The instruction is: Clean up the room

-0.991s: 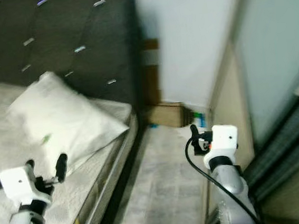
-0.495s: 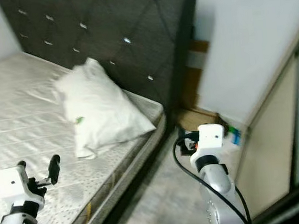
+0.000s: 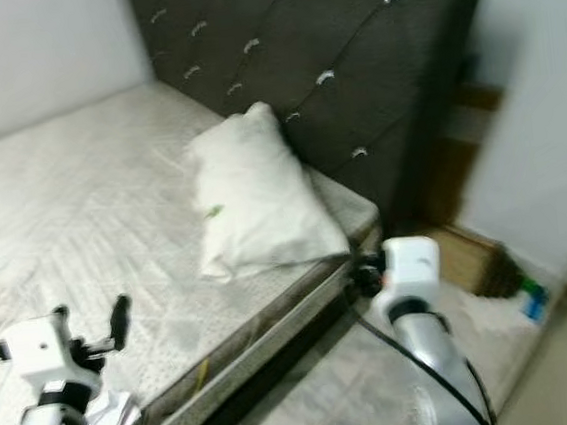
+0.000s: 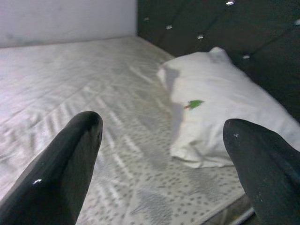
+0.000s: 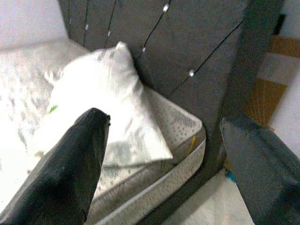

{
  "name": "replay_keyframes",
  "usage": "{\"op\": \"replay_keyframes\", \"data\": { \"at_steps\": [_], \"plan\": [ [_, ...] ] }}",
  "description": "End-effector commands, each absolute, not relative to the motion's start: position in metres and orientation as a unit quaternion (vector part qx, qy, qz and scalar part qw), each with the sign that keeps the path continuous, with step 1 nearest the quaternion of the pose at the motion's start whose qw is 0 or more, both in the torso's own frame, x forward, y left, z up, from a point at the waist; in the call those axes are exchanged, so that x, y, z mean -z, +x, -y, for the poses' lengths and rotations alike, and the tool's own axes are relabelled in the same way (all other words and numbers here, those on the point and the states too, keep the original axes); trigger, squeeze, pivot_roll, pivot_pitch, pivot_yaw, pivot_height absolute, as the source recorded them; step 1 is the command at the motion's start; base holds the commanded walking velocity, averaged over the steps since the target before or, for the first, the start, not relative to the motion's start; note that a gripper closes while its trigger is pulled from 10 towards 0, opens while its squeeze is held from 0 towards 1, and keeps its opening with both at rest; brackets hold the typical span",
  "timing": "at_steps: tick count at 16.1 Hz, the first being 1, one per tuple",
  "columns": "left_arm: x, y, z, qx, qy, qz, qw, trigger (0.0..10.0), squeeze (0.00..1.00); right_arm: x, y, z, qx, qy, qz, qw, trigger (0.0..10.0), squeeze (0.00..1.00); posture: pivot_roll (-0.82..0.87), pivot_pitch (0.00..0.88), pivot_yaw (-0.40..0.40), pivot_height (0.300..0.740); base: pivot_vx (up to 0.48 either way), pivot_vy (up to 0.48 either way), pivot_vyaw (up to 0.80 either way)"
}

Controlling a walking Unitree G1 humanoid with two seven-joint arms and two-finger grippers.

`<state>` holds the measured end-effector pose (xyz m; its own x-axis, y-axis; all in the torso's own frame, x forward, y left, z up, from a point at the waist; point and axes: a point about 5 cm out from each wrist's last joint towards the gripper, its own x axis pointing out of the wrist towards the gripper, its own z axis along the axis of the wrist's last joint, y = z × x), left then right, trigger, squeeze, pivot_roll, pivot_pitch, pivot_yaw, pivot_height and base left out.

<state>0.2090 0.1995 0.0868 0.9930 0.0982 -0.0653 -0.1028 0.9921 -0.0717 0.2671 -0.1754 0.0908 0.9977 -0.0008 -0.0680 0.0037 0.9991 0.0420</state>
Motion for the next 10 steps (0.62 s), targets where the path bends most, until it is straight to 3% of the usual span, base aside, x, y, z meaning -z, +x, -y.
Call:
{"op": "replay_keyframes", "data": {
  "at_steps": [1, 10],
  "plan": [
    [-0.0872, 0.2083, -0.2042, -0.060, -0.028, -0.033, 0.997, 10.0, 0.00, -0.0957, 0.2704, 0.1680, -0.012, 0.027, -0.025, 0.999, 10.0, 0.00, 0.04, 0.042, -0.069, 0.740, 0.000, 0.000, 0.80],
    [-0.0871, 0.2098, -0.2020, -0.051, -0.034, -0.035, 0.997, 10.0, 0.00, -0.0956, 0.2712, 0.1670, -0.023, 0.025, -0.026, 0.999, 10.0, 0.00, 0.04, 0.046, -0.074, 0.740, 0.000, 0.000, 0.80]
  ]
}}
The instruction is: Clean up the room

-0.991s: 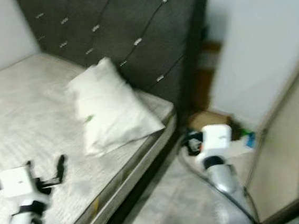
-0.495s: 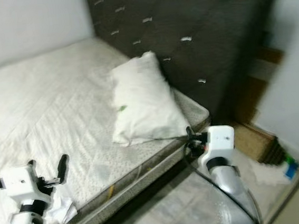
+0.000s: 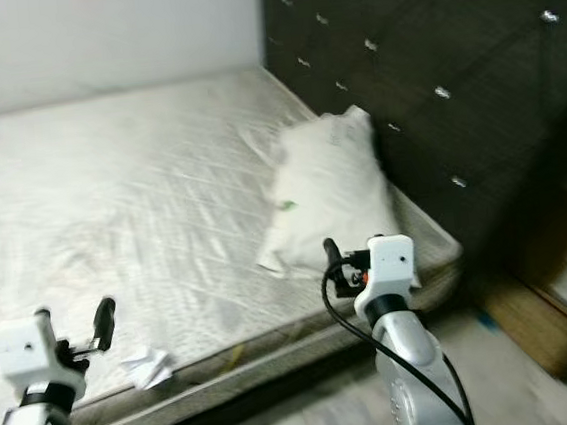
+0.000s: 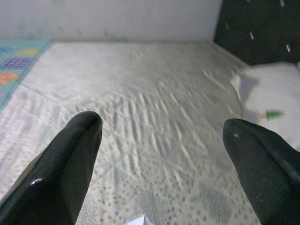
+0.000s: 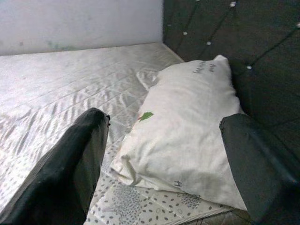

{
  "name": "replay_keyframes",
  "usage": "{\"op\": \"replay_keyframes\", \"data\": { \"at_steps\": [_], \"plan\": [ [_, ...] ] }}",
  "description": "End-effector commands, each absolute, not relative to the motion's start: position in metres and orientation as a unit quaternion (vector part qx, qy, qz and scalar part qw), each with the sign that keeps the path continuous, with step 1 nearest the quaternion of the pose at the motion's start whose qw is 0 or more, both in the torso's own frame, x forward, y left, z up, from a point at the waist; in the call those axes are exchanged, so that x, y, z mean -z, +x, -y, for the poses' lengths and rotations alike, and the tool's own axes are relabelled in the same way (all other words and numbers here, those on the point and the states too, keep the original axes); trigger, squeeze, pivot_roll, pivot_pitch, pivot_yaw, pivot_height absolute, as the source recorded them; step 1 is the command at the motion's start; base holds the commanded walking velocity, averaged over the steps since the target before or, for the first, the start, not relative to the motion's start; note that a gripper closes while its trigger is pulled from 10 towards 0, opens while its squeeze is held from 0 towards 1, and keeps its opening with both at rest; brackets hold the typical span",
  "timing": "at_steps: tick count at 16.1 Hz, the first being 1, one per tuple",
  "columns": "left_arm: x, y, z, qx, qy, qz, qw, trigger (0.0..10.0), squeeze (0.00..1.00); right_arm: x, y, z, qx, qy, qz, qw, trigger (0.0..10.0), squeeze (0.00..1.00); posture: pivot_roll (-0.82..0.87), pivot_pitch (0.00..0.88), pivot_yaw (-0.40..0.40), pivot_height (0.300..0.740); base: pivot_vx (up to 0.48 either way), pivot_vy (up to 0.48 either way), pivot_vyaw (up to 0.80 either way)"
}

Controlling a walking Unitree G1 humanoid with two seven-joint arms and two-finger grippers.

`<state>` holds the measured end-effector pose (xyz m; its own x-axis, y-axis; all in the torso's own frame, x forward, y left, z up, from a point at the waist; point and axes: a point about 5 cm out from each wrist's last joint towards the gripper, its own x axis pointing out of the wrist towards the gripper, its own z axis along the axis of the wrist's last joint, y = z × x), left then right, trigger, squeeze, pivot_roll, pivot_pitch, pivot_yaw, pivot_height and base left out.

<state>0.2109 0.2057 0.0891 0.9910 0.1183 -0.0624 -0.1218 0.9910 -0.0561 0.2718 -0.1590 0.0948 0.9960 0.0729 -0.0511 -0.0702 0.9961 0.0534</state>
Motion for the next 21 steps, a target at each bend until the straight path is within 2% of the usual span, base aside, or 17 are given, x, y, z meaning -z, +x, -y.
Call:
{"op": "replay_keyframes", "data": {
  "at_steps": [1, 6, 11, 20, 21],
  "plan": [
    [-0.088, 0.210, -0.202, -0.051, -0.033, -0.032, 0.998, 10.0, 0.00, -0.096, 0.271, 0.167, -0.024, 0.024, -0.026, 0.999, 10.0, 0.00, 0.04, 0.044, -0.075, 0.740, 0.000, 0.000, 0.80],
    [-0.088, 0.214, -0.198, -0.037, -0.036, -0.028, 0.998, 10.0, 0.00, -0.095, 0.275, 0.168, -0.027, 0.024, -0.024, 0.999, 10.0, 0.00, 0.02, 0.030, -0.088, 0.740, 0.000, 0.000, 0.80],
    [-0.087, 0.217, -0.200, -0.046, -0.050, -0.027, 0.997, 10.0, 0.00, -0.099, 0.277, 0.167, -0.025, 0.021, -0.011, 0.999, 10.0, 0.00, -0.02, 0.022, -0.064, 0.740, 0.000, 0.000, 0.00],
    [-0.113, 0.232, -0.207, -0.076, -0.053, 0.016, 0.996, 10.0, 0.00, -0.108, 0.301, 0.157, -0.048, 0.011, 0.014, 0.999, 10.0, 0.00, 0.05, 0.000, -0.100, 0.740, 0.000, 0.000, 0.00],
    [-0.113, 0.232, -0.208, -0.078, -0.052, 0.018, 0.995, 10.0, 0.00, -0.108, 0.302, 0.157, -0.049, 0.011, 0.016, 0.999, 10.0, 0.00, 0.05, 0.000, -0.096, 0.740, 0.000, 0.000, 0.75]
  ]
}}
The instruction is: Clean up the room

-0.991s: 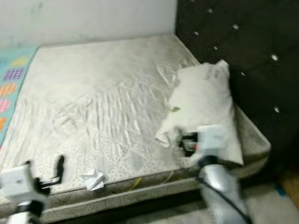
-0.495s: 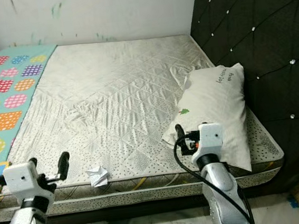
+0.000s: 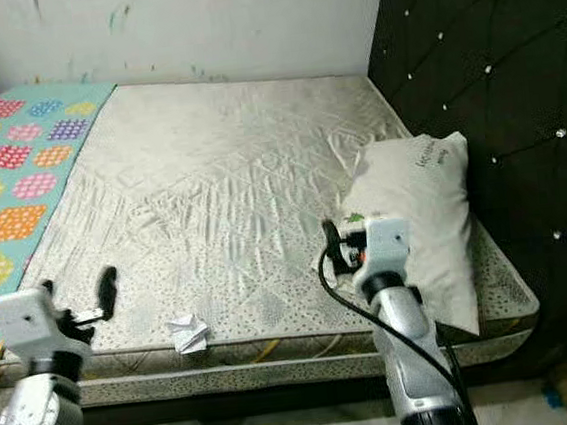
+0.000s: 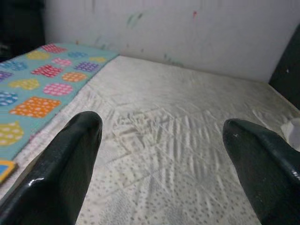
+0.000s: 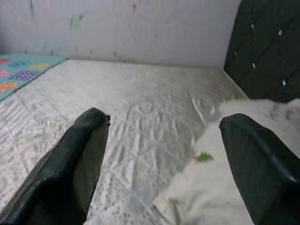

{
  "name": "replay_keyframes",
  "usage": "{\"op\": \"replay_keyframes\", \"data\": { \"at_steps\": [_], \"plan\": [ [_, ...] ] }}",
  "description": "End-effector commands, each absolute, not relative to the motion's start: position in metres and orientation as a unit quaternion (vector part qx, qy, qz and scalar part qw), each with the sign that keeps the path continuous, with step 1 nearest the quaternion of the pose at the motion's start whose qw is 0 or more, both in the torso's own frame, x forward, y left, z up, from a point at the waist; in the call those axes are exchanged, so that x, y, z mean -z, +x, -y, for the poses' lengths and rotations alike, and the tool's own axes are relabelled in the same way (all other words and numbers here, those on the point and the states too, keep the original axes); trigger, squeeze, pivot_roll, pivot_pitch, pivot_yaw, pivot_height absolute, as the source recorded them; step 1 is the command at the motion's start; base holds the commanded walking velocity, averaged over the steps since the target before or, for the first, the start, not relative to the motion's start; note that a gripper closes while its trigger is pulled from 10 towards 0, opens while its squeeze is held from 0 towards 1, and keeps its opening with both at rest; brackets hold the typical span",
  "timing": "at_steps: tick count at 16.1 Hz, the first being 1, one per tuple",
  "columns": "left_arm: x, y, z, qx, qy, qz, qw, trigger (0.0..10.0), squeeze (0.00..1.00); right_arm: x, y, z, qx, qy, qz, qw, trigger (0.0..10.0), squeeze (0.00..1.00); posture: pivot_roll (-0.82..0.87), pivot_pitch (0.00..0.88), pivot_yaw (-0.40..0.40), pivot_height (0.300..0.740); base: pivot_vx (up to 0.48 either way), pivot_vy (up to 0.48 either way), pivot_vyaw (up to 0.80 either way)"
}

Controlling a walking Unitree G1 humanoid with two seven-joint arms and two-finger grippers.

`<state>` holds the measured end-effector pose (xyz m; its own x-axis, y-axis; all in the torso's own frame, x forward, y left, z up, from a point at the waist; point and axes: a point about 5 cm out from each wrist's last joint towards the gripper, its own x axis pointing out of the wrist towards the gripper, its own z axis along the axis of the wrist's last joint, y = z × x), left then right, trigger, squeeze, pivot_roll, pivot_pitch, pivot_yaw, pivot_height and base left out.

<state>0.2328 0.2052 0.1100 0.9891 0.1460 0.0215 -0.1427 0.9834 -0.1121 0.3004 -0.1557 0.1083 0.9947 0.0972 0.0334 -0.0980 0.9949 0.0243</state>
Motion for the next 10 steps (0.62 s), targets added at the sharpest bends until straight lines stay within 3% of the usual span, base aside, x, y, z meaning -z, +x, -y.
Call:
{"op": "replay_keyframes", "data": {
  "at_steps": [1, 2, 10],
  "plan": [
    [-0.114, 0.233, -0.208, -0.080, -0.053, 0.019, 0.995, 10.0, 0.00, -0.109, 0.304, 0.157, -0.052, 0.008, 0.017, 0.999, 10.0, 0.00, 0.05, 0.000, -0.097, 0.740, 0.000, 0.000, 0.80],
    [-0.115, 0.236, -0.207, -0.074, -0.057, 0.022, 0.995, 10.0, 0.00, -0.112, 0.307, 0.156, -0.053, 0.010, 0.024, 0.998, 10.0, 0.00, 0.05, 0.000, -0.096, 0.740, 0.000, 0.000, 0.80],
    [-0.109, 0.236, -0.200, -0.059, -0.070, 0.018, 0.996, 10.0, 0.00, -0.120, 0.300, 0.155, -0.081, 0.018, 0.042, 0.996, 10.0, 0.00, 0.03, 0.000, -0.114, 0.740, 0.000, 0.000, 0.00]
  ]
}}
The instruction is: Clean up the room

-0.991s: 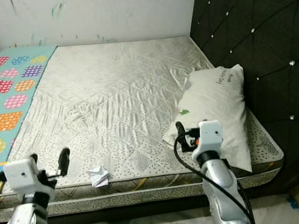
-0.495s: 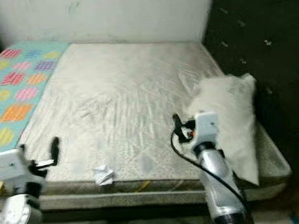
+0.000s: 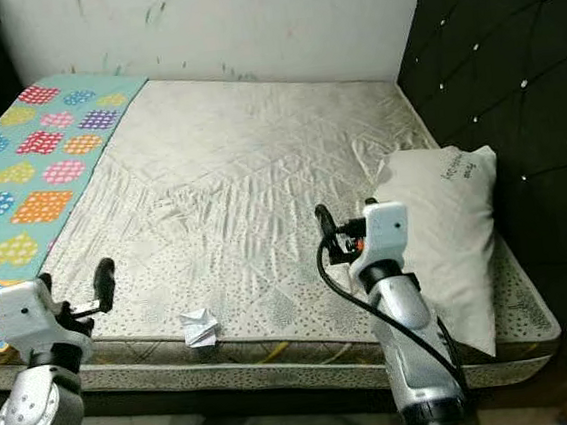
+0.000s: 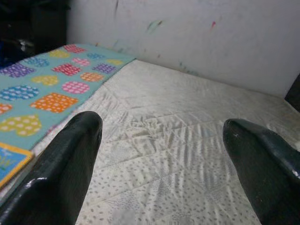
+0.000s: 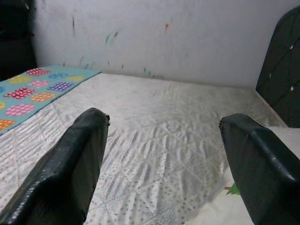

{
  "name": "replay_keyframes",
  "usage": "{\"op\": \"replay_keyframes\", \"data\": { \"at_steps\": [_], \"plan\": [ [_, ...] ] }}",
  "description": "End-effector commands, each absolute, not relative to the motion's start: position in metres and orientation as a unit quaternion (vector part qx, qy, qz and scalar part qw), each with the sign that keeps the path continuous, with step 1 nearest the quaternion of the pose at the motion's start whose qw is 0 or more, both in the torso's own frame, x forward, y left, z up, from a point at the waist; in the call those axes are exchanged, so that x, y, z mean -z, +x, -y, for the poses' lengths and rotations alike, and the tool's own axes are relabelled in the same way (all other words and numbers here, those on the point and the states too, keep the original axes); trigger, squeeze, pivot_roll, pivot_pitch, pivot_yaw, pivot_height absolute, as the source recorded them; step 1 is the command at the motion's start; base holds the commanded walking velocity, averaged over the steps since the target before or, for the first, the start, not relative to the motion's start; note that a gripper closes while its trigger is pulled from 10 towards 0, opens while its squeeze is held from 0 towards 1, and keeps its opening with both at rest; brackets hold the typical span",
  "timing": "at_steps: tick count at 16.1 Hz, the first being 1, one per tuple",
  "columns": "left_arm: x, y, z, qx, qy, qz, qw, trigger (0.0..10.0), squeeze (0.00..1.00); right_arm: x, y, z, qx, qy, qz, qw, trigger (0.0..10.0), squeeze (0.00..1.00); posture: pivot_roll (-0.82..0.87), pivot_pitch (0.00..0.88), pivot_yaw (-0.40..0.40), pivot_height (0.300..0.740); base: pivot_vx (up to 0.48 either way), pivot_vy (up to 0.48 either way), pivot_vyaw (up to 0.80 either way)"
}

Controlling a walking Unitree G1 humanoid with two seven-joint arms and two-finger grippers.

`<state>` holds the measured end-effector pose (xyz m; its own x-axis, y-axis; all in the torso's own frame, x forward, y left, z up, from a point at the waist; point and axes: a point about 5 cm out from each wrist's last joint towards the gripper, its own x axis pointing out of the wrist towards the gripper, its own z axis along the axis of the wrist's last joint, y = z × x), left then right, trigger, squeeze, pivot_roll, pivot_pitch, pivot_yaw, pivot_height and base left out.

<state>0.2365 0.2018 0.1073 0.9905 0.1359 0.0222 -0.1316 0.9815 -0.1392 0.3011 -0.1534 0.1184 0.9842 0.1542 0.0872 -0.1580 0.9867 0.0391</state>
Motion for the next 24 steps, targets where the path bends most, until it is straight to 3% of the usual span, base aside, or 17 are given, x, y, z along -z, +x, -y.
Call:
{"op": "replay_keyframes", "data": {
  "at_steps": [1, 11, 20, 24],
  "plan": [
    [-0.109, 0.233, -0.199, -0.057, -0.069, 0.016, 0.996, 10.0, 0.00, -0.120, 0.298, 0.156, -0.083, 0.014, 0.042, 0.996, 10.0, 0.00, 0.03, 0.000, -0.114, 0.740, 0.000, 0.000, 0.00],
    [-0.105, 0.213, -0.200, -0.037, -0.069, -0.017, 0.997, 10.0, 0.00, -0.107, 0.272, 0.156, -0.080, 0.030, -0.001, 0.996, 10.0, 0.00, 0.03, 0.048, -0.084, 0.740, 0.164, 0.000, 0.00],
    [-0.113, 0.221, -0.200, -0.023, -0.065, -0.016, 0.998, 10.0, 0.00, -0.110, 0.271, 0.152, -0.078, 0.039, -0.005, 0.996, 10.0, 0.00, 0.03, 0.057, -0.062, 0.740, 0.333, 0.000, 0.00],
    [-0.113, 0.220, -0.200, -0.034, -0.078, -0.013, 0.996, 10.0, 0.00, -0.110, 0.273, 0.151, -0.083, 0.044, -0.009, 0.996, 10.0, 0.00, 0.04, 0.055, -0.067, 0.740, 0.000, 0.000, 0.00]
  ]
}}
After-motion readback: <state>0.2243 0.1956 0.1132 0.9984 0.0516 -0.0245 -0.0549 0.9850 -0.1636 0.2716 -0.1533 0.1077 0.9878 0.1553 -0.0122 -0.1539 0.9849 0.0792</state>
